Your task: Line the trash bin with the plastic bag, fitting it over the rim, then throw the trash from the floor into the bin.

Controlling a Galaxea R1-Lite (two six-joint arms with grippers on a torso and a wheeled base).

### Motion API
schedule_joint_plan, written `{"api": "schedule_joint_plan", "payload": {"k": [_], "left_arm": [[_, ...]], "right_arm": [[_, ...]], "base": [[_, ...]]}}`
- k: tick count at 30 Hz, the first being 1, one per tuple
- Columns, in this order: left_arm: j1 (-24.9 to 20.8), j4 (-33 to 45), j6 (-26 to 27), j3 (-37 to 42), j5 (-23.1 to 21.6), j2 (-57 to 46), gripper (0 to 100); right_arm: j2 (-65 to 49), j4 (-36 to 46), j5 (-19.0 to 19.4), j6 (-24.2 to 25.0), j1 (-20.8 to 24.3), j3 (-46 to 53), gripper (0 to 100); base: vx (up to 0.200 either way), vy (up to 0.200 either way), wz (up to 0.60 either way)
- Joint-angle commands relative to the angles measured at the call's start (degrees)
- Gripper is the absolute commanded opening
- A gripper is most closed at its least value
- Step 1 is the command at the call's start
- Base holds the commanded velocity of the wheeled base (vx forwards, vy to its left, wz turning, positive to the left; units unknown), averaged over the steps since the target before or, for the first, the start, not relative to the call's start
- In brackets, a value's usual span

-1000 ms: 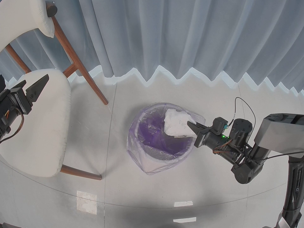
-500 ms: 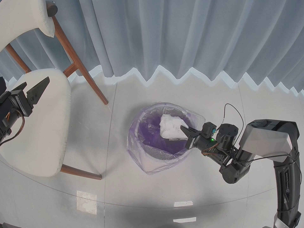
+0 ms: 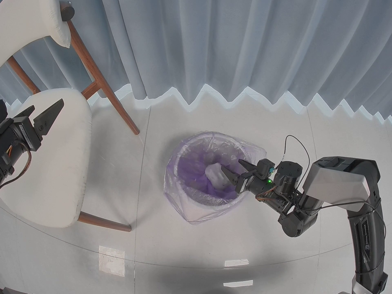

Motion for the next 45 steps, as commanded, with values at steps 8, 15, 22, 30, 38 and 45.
{"api": "schedule_joint_plan", "payload": {"k": [8,15,22,30,38,45], "left_arm": [[1.73,-0.78,-0.04,1.66,-0.52,-2.49,100],[2.96,-0.25,-0.13,4.12,-0.26,-8.64,100],[3.57,0.1,0.04,8.07,0.18,-14.36,100],[3.57,0.1,0.04,9.92,0.27,-18.58,100],[3.4,0.19,1.19,14.66,0.18,-24.02,100],[3.57,0.37,1.19,22.93,0.27,-31.5,100]], "right_arm": [[-12.92,0.23,-1.39,0.15,-0.38,3.47,100],[-31.81,0.32,-2.45,0.15,-5.12,16.83,100],[-44.64,0.58,-2.27,-0.11,-10.92,25.45,100],[-61.08,7.17,-2.18,-0.2,-18.04,32.04,100],[-80.33,26.42,-2.27,-1.87,-19.01,33.53,100],[-99.75,44.79,-2.53,-6.44,-19.01,39.51,100]], "base": [[0.0,0.0,0.0],[0.0,0.0,0.0],[0.0,0.0,0.0],[0.0,0.0,0.0],[0.0,0.0,0.0],[0.0,0.0,0.0]]}}
